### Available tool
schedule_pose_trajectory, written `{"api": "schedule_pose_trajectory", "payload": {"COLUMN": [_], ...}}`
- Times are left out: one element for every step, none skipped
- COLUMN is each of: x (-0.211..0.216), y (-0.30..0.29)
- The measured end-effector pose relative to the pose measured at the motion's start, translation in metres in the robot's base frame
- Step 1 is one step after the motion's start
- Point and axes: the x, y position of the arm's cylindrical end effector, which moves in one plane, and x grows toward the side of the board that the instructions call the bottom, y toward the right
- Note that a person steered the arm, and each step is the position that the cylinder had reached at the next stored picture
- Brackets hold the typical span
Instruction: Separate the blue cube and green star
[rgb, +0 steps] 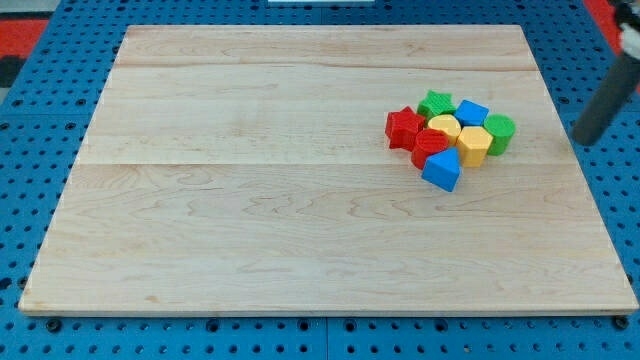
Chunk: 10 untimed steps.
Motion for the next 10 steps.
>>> {"api": "schedule_pose_trajectory", "payload": {"x": [-0.022, -0.05, -0.054, -0.05, -0.066, -0.08, -0.113, -0.115, -0.127, -0.142], "y": [-0.071, -0.147, -0.171, -0.189, -0.244, -0.231, -0.213, -0.247, -0.293, -0.223]}}
